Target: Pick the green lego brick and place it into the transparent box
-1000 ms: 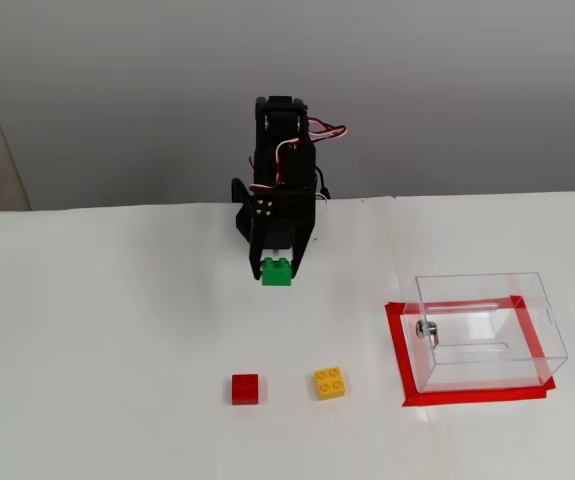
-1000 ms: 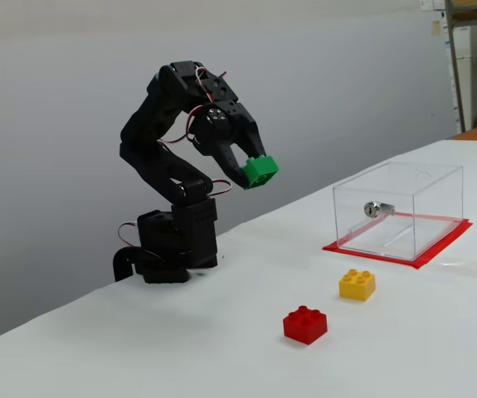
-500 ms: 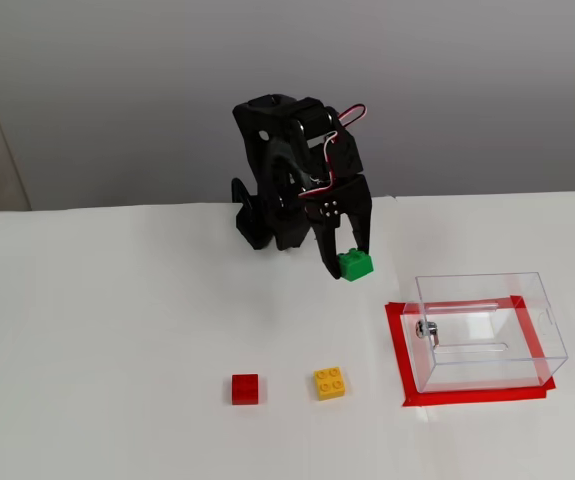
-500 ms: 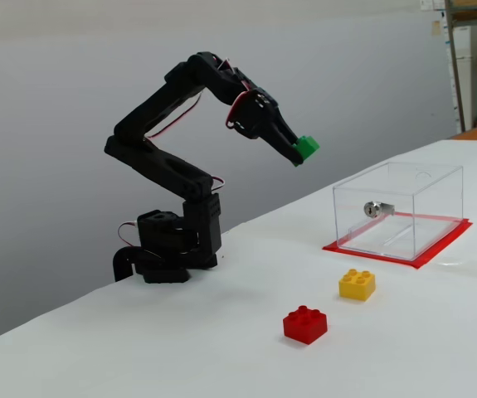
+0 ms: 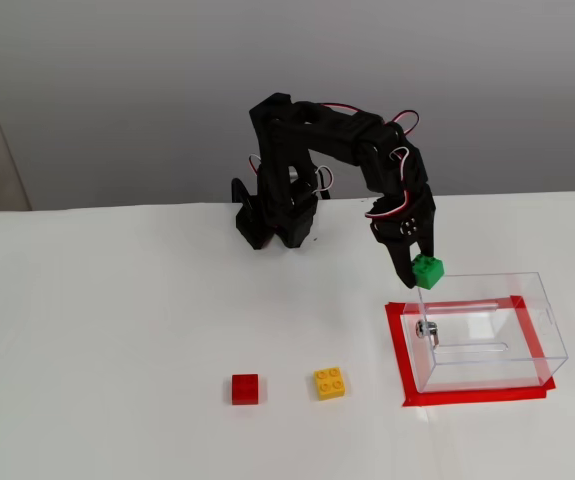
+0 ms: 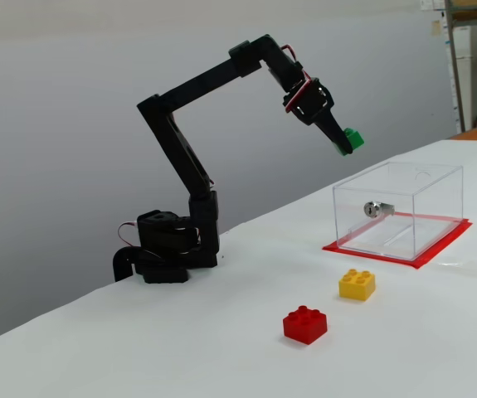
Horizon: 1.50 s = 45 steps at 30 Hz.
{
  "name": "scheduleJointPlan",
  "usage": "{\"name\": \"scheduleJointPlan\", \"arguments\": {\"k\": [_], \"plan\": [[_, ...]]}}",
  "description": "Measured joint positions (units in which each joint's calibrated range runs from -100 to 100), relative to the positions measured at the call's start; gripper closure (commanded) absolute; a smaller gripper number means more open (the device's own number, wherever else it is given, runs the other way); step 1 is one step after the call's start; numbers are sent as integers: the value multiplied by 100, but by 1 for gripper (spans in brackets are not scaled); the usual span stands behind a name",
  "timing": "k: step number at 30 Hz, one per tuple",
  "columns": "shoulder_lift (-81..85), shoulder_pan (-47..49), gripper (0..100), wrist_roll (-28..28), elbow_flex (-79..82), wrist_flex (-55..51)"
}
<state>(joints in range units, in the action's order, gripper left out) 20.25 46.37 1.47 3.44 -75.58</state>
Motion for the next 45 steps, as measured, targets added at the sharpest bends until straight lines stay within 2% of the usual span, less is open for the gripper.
{"name": "scheduleJointPlan", "arguments": {"k": [11, 24, 34, 39, 45], "plan": [[-1539, 534, 87, 0, -830, 805], [-2850, 737, 87, 0, -1756, 883], [-3078, 972, 87, 5, -2056, 883], [-3087, 972, 75, 5, -2056, 883], [-3087, 972, 74, 5, -2056, 883]]}}
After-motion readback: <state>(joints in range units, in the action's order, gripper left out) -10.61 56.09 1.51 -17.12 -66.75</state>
